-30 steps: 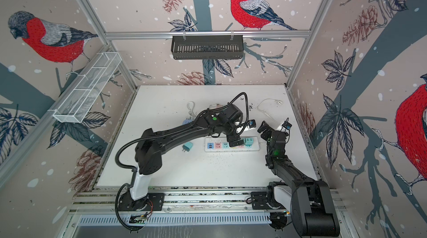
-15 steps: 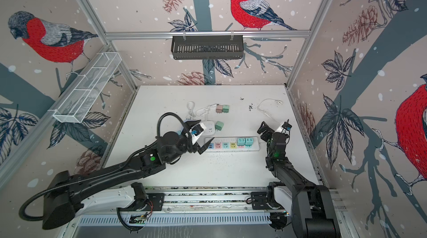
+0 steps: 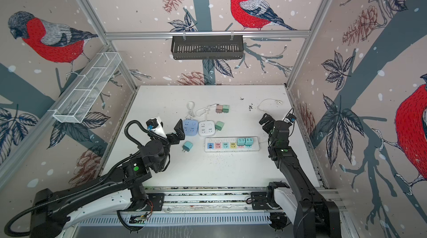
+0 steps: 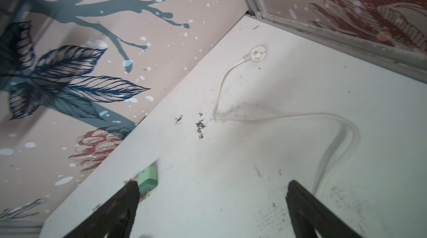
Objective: Insert the plug
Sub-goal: 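Retract the left arm while the right arm reaches toward the far adapters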
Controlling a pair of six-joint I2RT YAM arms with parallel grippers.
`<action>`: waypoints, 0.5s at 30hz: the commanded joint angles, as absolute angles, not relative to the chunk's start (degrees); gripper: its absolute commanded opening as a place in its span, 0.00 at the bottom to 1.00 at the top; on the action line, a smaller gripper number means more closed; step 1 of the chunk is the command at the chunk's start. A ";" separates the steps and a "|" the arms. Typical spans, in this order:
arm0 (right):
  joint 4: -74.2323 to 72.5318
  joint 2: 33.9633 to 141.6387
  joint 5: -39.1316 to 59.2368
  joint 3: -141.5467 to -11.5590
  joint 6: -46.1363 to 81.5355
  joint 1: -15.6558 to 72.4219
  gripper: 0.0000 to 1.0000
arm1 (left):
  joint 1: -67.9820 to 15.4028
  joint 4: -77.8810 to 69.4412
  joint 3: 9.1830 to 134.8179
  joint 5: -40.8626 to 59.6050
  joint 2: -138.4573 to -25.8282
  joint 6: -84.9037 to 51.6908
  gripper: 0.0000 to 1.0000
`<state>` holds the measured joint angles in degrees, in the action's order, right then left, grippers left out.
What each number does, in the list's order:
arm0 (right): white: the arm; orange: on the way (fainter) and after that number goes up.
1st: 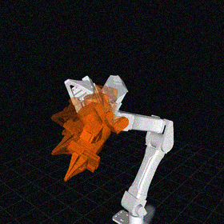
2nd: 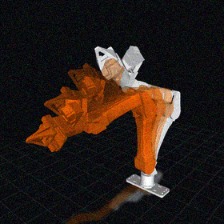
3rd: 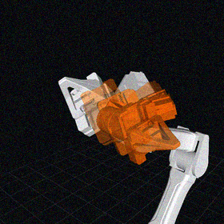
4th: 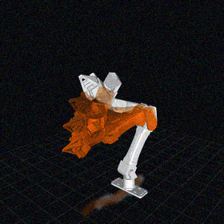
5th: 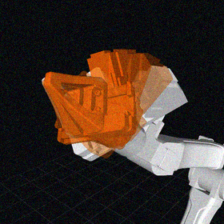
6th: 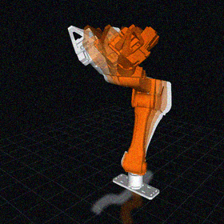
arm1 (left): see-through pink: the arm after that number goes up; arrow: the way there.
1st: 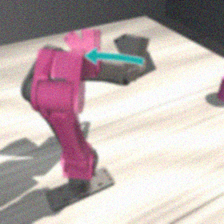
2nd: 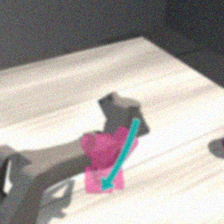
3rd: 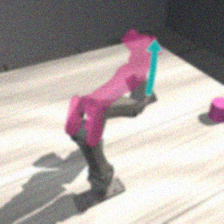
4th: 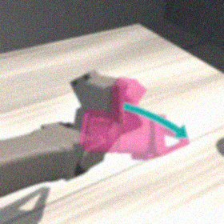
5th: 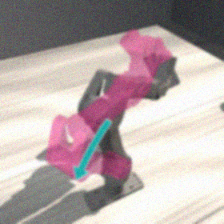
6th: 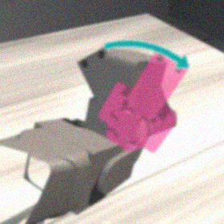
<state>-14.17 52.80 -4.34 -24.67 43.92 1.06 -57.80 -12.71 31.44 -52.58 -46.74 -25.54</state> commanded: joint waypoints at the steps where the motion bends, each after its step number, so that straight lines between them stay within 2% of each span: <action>1: -15.79 48.93 0.28 -22.86 44.48 0.96 1.00 | -57.74 -12.50 31.65 -53.90 -47.09 -29.20 0.98; 6: -15.95 44.32 8.92 -21.79 41.09 0.71 1.00 | -56.67 -4.97 33.06 -66.47 -49.05 -29.31 0.97; 9: -13.09 45.43 11.64 -23.96 39.91 1.46 1.00 | -56.36 0.18 34.54 -63.94 -49.93 -27.90 0.97; 12: -11.36 47.84 10.93 -26.74 40.05 4.71 1.00 | -56.32 3.13 33.52 -61.46 -48.38 -27.88 0.98; 15: -7.84 52.38 4.06 -31.74 38.49 12.77 1.00 | -55.70 -5.53 25.77 -66.59 -45.46 -22.66 0.98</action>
<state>-10.98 50.17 8.10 -28.58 40.42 8.08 -56.31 -2.52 29.47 -62.28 -46.81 -25.87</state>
